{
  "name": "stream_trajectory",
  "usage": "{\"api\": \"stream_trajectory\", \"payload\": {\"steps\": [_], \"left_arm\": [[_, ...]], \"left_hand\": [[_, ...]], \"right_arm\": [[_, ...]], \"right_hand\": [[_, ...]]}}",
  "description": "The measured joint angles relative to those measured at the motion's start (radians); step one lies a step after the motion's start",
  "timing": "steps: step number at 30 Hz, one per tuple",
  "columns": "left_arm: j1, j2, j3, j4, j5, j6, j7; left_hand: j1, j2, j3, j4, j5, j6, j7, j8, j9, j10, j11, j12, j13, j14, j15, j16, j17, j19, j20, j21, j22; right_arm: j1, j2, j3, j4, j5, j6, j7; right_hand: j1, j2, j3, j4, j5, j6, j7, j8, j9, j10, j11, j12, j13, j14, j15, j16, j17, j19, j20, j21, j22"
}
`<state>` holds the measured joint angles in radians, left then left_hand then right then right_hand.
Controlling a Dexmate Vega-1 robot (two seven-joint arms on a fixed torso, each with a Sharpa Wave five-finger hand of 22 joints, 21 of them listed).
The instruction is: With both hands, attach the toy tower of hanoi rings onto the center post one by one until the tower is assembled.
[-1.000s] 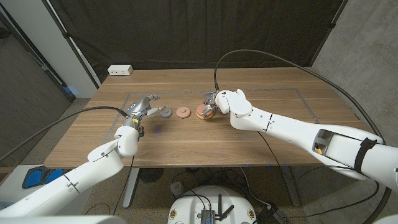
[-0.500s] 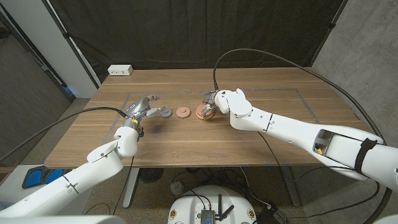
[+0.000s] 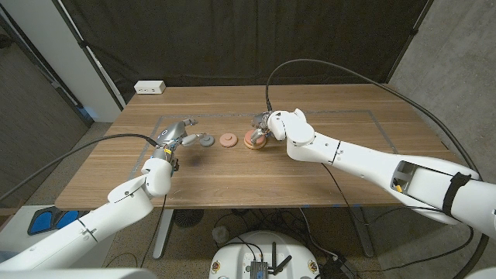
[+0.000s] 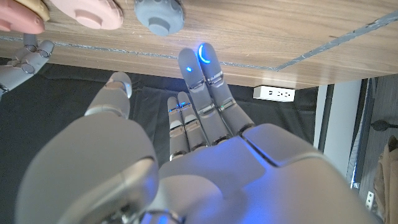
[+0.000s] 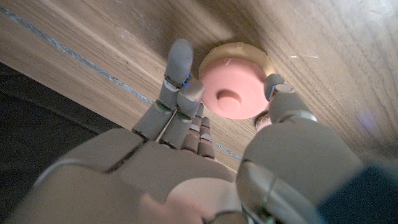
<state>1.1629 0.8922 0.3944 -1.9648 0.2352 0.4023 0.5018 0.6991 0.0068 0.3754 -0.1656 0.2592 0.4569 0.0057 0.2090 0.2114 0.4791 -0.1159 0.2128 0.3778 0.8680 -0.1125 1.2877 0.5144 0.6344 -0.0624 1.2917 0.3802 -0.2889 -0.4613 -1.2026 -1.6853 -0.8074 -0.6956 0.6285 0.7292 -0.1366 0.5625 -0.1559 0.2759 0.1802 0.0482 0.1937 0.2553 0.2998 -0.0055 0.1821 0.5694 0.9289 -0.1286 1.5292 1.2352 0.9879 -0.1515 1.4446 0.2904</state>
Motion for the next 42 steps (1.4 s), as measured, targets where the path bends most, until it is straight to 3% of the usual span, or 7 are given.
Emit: {"api": "stream_trajectory", "payload": {"steps": [14, 24, 42], "left_arm": [[-0.011, -0.006, 0.006, -0.003, 0.005, 0.008, -0.002], [-0.021, -0.017, 0.012, 0.002, 0.006, 0.012, -0.003], [-0.033, -0.027, 0.022, -0.003, 0.017, 0.028, 0.001]], "left_hand": [[0.000, 0.000, 0.000, 0.000, 0.000, 0.000, 0.000, 0.000, 0.000, 0.000, 0.000, 0.000, 0.000, 0.000, 0.000, 0.000, 0.000, -0.004, 0.003, 0.011, -0.005], [0.000, 0.000, 0.000, 0.000, 0.000, 0.000, 0.000, 0.000, 0.000, 0.000, 0.000, 0.000, 0.000, 0.000, 0.000, 0.000, 0.000, -0.004, 0.003, 0.011, -0.009], [0.000, 0.000, 0.004, 0.004, 0.004, 0.000, 0.000, 0.000, 0.000, 0.000, 0.000, -0.006, 0.000, 0.000, 0.000, 0.000, 0.000, -0.004, 0.003, 0.025, -0.014]], "right_arm": [[-0.042, -0.033, 0.053, -0.061, 0.006, -0.006, -0.032], [-0.081, -0.062, 0.098, -0.106, 0.027, -0.012, -0.082], [-0.173, -0.130, 0.185, -0.198, 0.059, -0.015, -0.185]], "right_hand": [[-0.006, 0.007, 0.000, 0.000, -0.006, 0.042, -0.001, 0.025, 0.000, 0.035, -0.019, 0.020, -0.004, -0.002, -0.002, 0.000, -0.004, 0.000, 0.000, 0.000, 0.000], [0.005, 0.037, 0.013, 0.004, -0.006, 0.079, -0.011, 0.037, -0.004, 0.072, -0.032, 0.030, -0.006, -0.002, -0.002, 0.000, -0.004, 0.000, 0.000, 0.000, 0.000], [0.033, 0.065, 0.036, -0.011, 0.007, 0.136, -0.035, 0.058, -0.005, 0.131, -0.066, 0.051, -0.001, 0.024, -0.009, 0.022, -0.001, 0.024, -0.009, 0.013, 0.000]]}}
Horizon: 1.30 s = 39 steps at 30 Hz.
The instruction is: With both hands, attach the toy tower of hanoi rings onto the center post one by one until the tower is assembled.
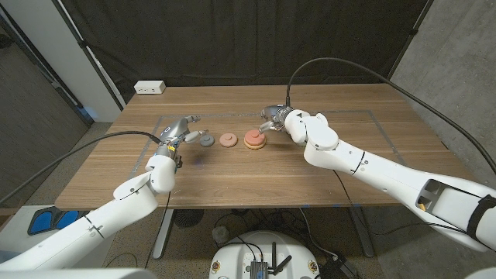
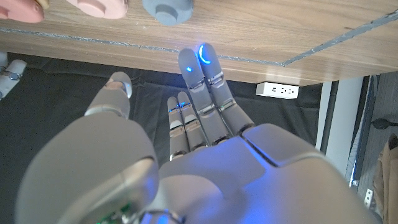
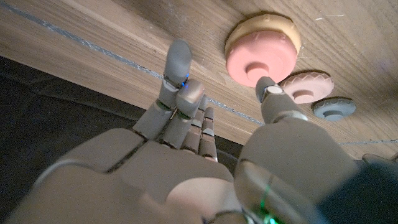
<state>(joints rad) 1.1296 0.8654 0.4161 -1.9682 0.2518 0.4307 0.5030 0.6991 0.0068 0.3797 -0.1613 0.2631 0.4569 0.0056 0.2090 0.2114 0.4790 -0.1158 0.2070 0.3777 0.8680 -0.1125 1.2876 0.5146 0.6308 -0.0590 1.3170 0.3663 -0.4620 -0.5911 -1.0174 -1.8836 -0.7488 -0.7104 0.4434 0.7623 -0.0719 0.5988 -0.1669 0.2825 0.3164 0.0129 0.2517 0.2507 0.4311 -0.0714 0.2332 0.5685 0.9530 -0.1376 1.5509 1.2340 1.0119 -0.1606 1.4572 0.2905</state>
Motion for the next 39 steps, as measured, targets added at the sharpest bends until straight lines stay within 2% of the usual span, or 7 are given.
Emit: {"api": "stream_trajectory", "payload": {"steps": [1, 8, 15, 16, 21, 37, 39], "left_arm": [[-0.003, -0.001, 0.003, -0.003, 0.002, 0.003, 0.000], [-0.012, -0.006, 0.010, -0.007, 0.011, 0.008, 0.000], [-0.012, -0.006, 0.010, -0.007, 0.019, 0.014, -0.001], [-0.019, -0.013, 0.020, -0.012, 0.020, 0.016, -0.001], [-0.020, -0.016, 0.024, -0.026, 0.028, 0.032, -0.002], [-0.006, -0.016, 0.031, -0.078, 0.052, 0.095, -0.005], [-0.005, -0.016, 0.032, -0.081, 0.054, 0.099, -0.004]], "left_hand": [[0.000, 0.000, 0.000, 0.000, 0.000, 0.000, 0.000, 0.000, 0.000, 0.000, 0.000, 0.000, 0.000, 0.000, 0.000, 0.000, 0.000, 0.000, 0.000, 0.000, 0.000], [0.000, 0.000, 0.000, 0.000, 0.000, 0.000, 0.000, 0.000, 0.000, 0.000, 0.000, 0.000, 0.000, -0.004, 0.004, 0.000, 0.000, -0.011, 0.000, 0.000, -0.005], [0.000, 0.000, 0.000, 0.000, 0.000, 0.000, 0.000, 0.000, 0.000, 0.000, 0.000, 0.000, 0.000, -0.004, 0.004, 0.000, 0.000, -0.011, 0.000, 0.008, -0.005], [0.000, 0.000, 0.000, 0.000, 0.000, 0.000, 0.000, 0.000, 0.000, 0.000, 0.000, 0.000, 0.000, -0.004, 0.004, 0.000, 0.000, -0.011, 0.000, 0.008, -0.005], [0.000, 0.000, 0.000, 0.000, 0.000, 0.000, 0.000, 0.000, 0.000, 0.000, 0.000, 0.000, 0.000, -0.004, 0.004, 0.000, 0.000, -0.011, 0.000, 0.008, -0.009], [0.000, 0.000, 0.000, 0.000, 0.000, 0.000, 0.000, 0.000, 0.000, 0.000, 0.000, 0.000, 0.000, -0.006, 0.002, 0.000, 0.000, -0.011, 0.000, 0.015, -0.014], [0.000, 0.000, 0.000, 0.000, 0.000, -0.002, -0.002, 0.000, 0.000, 0.000, 0.000, 0.000, 0.000, -0.006, 0.002, 0.000, 0.000, -0.011, 0.000, 0.015, -0.016]], "right_arm": [[-0.007, -0.005, 0.005, -0.006, 0.004, 0.000, -0.019], [-0.046, -0.033, 0.036, -0.044, 0.010, -0.006, -0.056], [-0.094, -0.065, 0.073, -0.078, 0.010, -0.006, -0.056], [-0.100, -0.070, 0.078, -0.082, 0.026, -0.009, -0.108], [-0.130, -0.090, 0.105, -0.097, 0.042, -0.002, -0.145], [-0.205, -0.147, 0.174, -0.129, 0.087, 0.032, -0.234], [-0.212, -0.152, 0.180, -0.131, 0.090, 0.036, -0.244]], "right_hand": [[0.000, 0.000, 0.000, 0.000, 0.000, 0.005, 0.005, 0.000, 0.000, 0.000, 0.000, 0.000, 0.000, 0.000, 0.000, 0.000, 0.000, 0.000, 0.000, 0.000, 0.000], [0.008, 0.008, 0.003, -0.003, 0.000, 0.014, -0.004, 0.004, 0.000, 0.014, -0.004, 0.004, 0.004, 0.011, 0.000, 0.000, 0.000, 0.011, -0.004, 0.004, 0.000], [0.016, 0.016, 0.011, -0.003, 0.008, 0.029, -0.007, 0.008, 0.000, 0.030, -0.009, 0.008, 0.009, 0.024, -0.009, 0.009, 0.000, 0.018, -0.004, 0.007, 0.000], [0.016, 0.016, 0.011, -0.003, 0.008, 0.029, -0.007, 0.008, 0.000, 0.030, -0.009, 0.008, 0.009, 0.025, -0.011, 0.008, 0.000, 0.018, -0.004, 0.007, 0.000], [0.016, 0.016, 0.011, -0.003, 0.008, 0.034, -0.013, 0.008, 0.000, 0.030, -0.009, 0.008, 0.009, 0.032, -0.011, 0.008, 0.000, 0.025, -0.011, 0.011, 0.000], [0.028, 0.014, 0.015, -0.007, 0.014, 0.038, -0.017, 0.008, 0.003, 0.030, -0.009, 0.007, 0.014, 0.043, -0.018, 0.008, 0.000, 0.025, -0.011, 0.011, -0.003], [0.043, -0.001, 0.015, -0.007, 0.014, 0.041, -0.013, 0.008, 0.003, 0.030, -0.009, 0.007, 0.014, 0.043, -0.018, 0.008, 0.000, 0.025, -0.011, 0.014, -0.003]]}}
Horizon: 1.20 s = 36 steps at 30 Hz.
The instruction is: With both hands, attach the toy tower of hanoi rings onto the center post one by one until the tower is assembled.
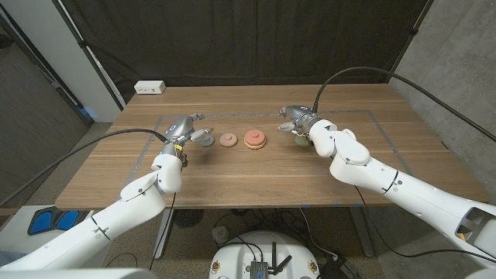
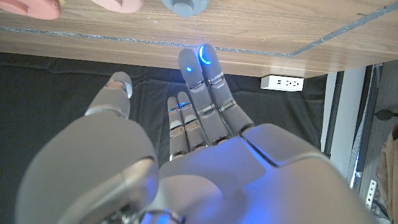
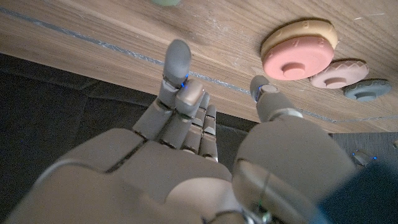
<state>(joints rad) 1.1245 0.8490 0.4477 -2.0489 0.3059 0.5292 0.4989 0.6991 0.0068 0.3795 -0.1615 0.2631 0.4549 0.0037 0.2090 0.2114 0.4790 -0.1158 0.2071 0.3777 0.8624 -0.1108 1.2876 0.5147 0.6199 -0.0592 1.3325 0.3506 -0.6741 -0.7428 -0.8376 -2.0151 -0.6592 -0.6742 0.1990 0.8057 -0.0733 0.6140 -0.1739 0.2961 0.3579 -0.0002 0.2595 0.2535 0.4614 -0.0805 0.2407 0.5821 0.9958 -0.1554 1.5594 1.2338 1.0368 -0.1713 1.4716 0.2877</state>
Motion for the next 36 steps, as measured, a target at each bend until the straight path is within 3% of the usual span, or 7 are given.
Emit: {"api": "stream_trajectory", "payload": {"steps": [21, 36], "left_arm": [[0.004, -0.002, 0.005, -0.021, 0.013, 0.023, 0.002], [-0.023, 0.017, 0.025, -0.034, 0.035, 0.061, -0.041]], "left_hand": [[0.000, 0.000, 0.006, -0.006, 0.000, -0.003, 0.003, 0.000, 0.000, 0.000, 0.000, 0.000, 0.000, -0.003, 0.004, 0.000, 0.000, -0.009, 0.002, 0.015, -0.008], [-0.005, -0.005, 0.006, -0.006, 0.000, -0.005, -0.005, 0.000, 0.000, -0.004, -0.004, 0.000, 0.005, -0.007, 0.000, 0.000, 0.000, -0.016, 0.002, 0.029, -0.015]], "right_arm": [[-0.091, -0.062, 0.064, -0.019, 0.005, 0.027, -0.109], [-0.136, -0.073, 0.090, -0.019, -0.002, 0.027, -0.158]], "right_hand": [[0.011, 0.008, 0.006, 0.000, 0.004, 0.013, -0.007, 0.000, -0.003, 0.000, 0.000, -0.005, 0.005, 0.007, 0.000, 0.000, 0.000, 0.000, 0.000, 0.001, -0.006], [0.016, 0.002, 0.008, -0.003, 0.004, 0.014, -0.014, 0.000, -0.003, 0.003, -0.004, -0.005, 0.009, 0.007, 0.000, 0.000, 0.000, 0.000, 0.000, 0.000, -0.009]]}}
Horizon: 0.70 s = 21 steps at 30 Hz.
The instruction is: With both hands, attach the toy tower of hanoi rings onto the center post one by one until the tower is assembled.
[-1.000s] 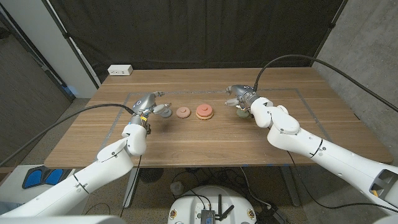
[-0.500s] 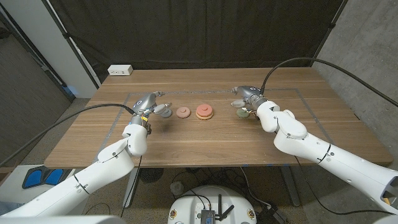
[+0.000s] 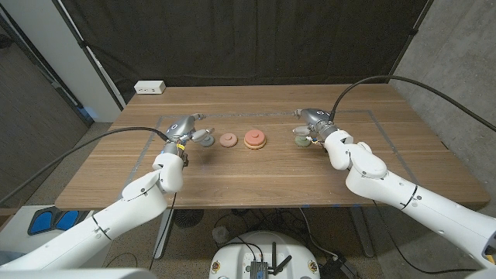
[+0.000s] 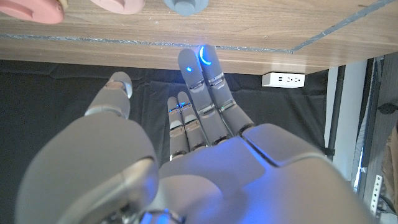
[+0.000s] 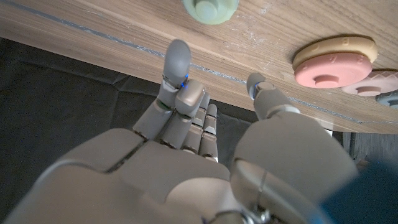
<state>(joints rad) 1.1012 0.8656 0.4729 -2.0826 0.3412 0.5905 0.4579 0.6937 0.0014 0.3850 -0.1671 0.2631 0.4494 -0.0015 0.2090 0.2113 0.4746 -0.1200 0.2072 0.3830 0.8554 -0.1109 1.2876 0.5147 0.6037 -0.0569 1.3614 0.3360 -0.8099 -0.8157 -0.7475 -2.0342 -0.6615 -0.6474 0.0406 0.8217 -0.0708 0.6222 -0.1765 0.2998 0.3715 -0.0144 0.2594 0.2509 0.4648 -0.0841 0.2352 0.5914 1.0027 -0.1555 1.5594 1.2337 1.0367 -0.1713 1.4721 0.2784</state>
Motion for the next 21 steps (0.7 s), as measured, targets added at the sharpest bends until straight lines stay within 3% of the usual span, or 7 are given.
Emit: {"api": "stream_trajectory", "payload": {"steps": [9, 20, 21], "left_arm": [[-0.052, 0.061, 0.033, -0.032, 0.040, 0.051, -0.106], [-0.100, 0.145, 0.044, -0.041, 0.059, 0.037, -0.185], [-0.105, 0.153, 0.044, -0.041, 0.067, 0.016, -0.234]], "left_hand": [[0.011, -0.011, 0.003, -0.003, 0.000, 0.000, 0.000, 0.000, 0.005, -0.009, -0.001, -0.004, 0.000, -0.012, 0.005, 0.000, -0.009, -0.011, -0.001, 0.000, -0.007], [0.011, -0.011, 0.003, -0.003, 0.000, 0.000, 0.000, 0.000, 0.005, -0.005, -0.005, -0.004, 0.004, -0.014, 0.007, 0.000, -0.014, -0.011, -0.001, 0.011, -0.011], [0.011, -0.011, 0.003, -0.003, 0.000, 0.000, 0.000, 0.000, 0.005, -0.005, -0.005, -0.004, 0.005, -0.014, 0.007, 0.000, -0.015, -0.011, -0.001, 0.011, -0.011]], "right_arm": [[-0.018, 0.000, 0.009, -0.007, 0.000, -0.010, -0.018], [-0.030, 0.000, 0.011, -0.016, 0.000, -0.034, -0.026], [-0.030, 0.000, 0.011, -0.016, 0.000, -0.034, -0.026]], "right_hand": [[0.005, 0.005, 0.005, 0.005, 0.000, 0.000, 0.000, 0.000, 0.000, 0.000, 0.000, 0.000, 0.004, 0.000, 0.000, 0.000, 0.000, 0.000, 0.000, 0.000, -0.005], [0.005, 0.005, 0.005, 0.005, 0.000, 0.000, 0.000, 0.000, 0.000, 0.005, -0.005, 0.000, 0.004, 0.000, 0.000, -0.007, 0.000, 0.000, 0.000, 0.004, -0.005], [0.005, 0.005, 0.005, 0.005, 0.000, 0.000, 0.000, 0.000, 0.000, 0.005, -0.005, 0.000, 0.004, 0.000, 0.000, -0.007, 0.000, 0.000, 0.000, 0.004, -0.005]]}}
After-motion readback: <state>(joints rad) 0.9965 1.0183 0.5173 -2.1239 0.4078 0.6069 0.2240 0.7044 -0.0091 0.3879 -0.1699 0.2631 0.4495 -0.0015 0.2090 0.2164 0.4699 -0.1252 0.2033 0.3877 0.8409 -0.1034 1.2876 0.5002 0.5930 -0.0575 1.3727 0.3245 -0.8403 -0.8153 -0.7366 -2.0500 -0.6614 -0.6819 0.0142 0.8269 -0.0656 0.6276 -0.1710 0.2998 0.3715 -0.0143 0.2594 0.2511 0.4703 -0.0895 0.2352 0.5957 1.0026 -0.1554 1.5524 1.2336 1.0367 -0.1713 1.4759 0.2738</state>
